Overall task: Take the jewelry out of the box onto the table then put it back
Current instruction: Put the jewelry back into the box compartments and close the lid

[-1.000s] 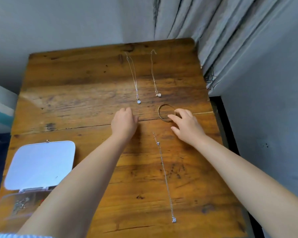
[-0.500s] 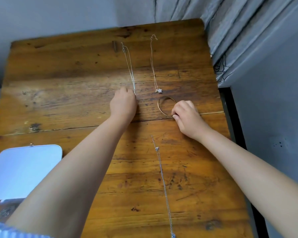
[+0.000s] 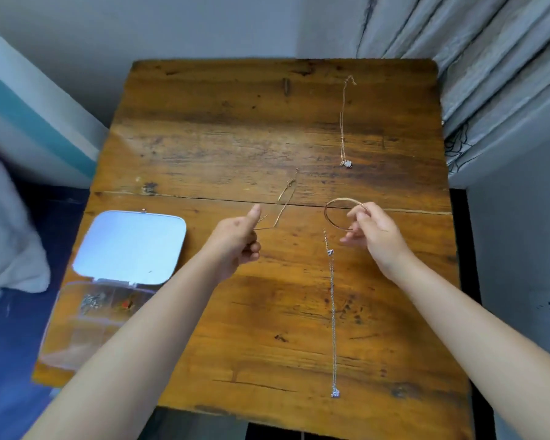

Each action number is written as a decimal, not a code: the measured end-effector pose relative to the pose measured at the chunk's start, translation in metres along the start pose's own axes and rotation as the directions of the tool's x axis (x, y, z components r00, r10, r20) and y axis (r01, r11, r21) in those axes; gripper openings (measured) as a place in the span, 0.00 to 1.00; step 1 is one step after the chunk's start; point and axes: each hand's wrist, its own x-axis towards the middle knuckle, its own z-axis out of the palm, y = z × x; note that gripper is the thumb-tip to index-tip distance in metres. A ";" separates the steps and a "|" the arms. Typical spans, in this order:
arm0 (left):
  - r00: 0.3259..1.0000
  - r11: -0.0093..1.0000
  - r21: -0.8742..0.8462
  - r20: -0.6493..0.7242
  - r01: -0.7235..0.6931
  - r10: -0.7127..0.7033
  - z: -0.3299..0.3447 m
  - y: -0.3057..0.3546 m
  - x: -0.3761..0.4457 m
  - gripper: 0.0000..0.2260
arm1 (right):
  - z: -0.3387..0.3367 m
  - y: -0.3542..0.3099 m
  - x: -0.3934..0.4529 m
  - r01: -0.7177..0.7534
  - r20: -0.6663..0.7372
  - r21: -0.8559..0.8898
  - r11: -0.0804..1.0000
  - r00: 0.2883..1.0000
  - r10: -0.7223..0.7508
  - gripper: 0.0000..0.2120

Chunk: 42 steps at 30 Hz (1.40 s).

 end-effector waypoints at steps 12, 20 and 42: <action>0.929 0.919 0.134 0.063 -0.371 0.365 -0.154 -0.047 -0.122 0.20 | 0.137 -0.028 -0.100 -0.064 0.282 0.159 0.985 0.959 0.017 0.18; 0.831 0.855 -0.458 0.358 -0.242 0.426 -0.249 -0.046 -0.164 0.23 | 0.233 -0.053 -0.165 -0.015 0.230 0.084 0.996 0.973 -0.005 0.18; 0.894 0.876 -0.433 0.278 -0.212 0.353 -0.304 -0.058 -0.122 0.29 | 0.325 -0.029 -0.117 0.084 0.050 -0.893 0.442 0.995 -0.089 0.11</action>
